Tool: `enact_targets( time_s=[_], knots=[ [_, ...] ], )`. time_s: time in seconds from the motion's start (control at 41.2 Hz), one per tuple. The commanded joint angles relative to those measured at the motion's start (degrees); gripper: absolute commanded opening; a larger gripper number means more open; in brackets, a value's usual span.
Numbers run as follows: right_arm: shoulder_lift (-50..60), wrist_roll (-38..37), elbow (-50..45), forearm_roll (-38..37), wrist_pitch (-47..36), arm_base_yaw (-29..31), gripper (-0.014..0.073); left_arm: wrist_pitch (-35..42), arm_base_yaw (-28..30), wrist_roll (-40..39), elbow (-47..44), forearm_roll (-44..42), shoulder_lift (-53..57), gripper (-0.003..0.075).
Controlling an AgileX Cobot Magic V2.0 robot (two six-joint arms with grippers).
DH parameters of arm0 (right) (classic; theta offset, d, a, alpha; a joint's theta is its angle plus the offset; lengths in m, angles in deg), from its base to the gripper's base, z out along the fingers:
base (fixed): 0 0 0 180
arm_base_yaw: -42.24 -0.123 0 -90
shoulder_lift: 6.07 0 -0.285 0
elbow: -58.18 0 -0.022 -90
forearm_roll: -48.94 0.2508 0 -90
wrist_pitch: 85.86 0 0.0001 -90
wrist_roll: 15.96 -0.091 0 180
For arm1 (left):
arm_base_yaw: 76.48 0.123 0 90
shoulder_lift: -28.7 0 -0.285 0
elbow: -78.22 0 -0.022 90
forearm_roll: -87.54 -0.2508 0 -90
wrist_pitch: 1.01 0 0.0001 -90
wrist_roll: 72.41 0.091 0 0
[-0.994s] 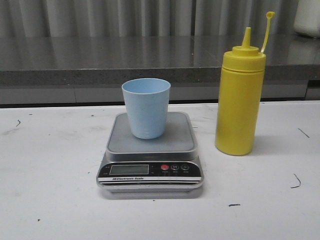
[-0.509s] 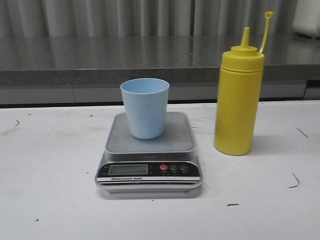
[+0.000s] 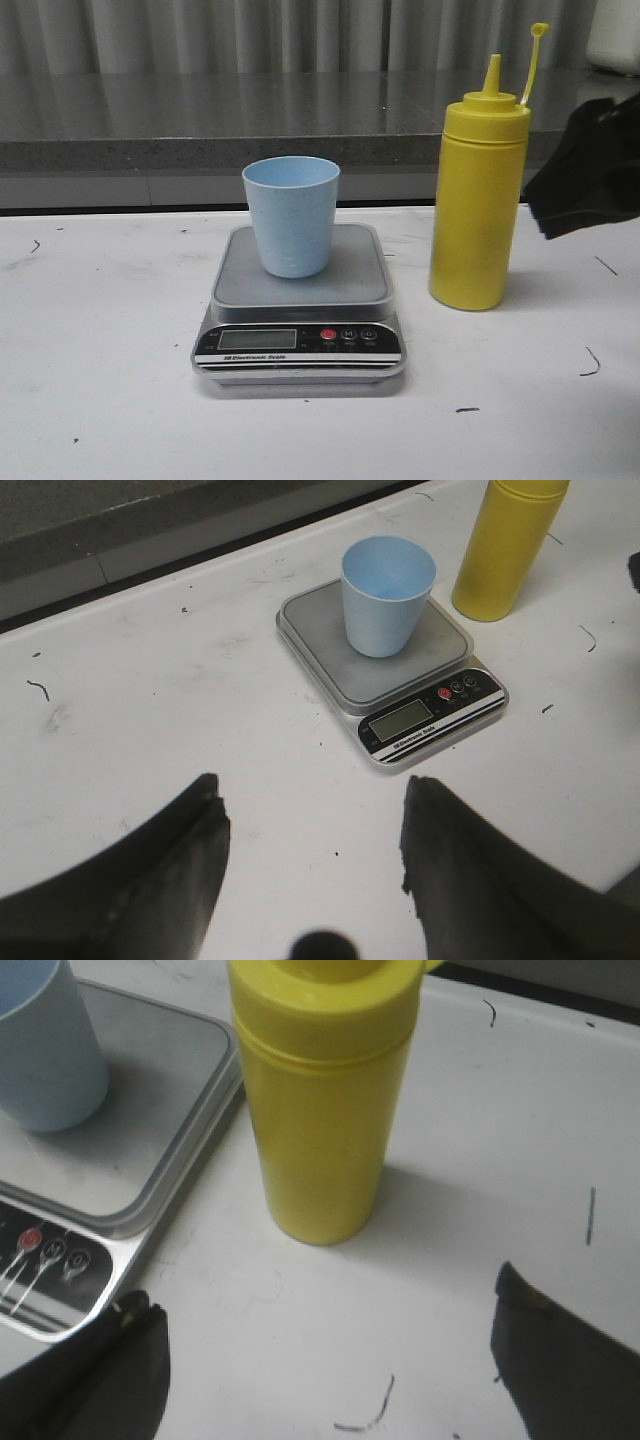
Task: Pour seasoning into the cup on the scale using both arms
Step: 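Move the right gripper to the yellow squeeze bottle and grasp it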
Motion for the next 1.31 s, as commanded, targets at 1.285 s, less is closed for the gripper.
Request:
enact_targets(
  time_s=[1.285],
  knots=[
    [-45.6,-0.4,4.3,3.5,-75.2,0.3,0.0556,3.9,-0.3,-0.7,1.5,0.0,-0.1,0.0389]
  ],
)
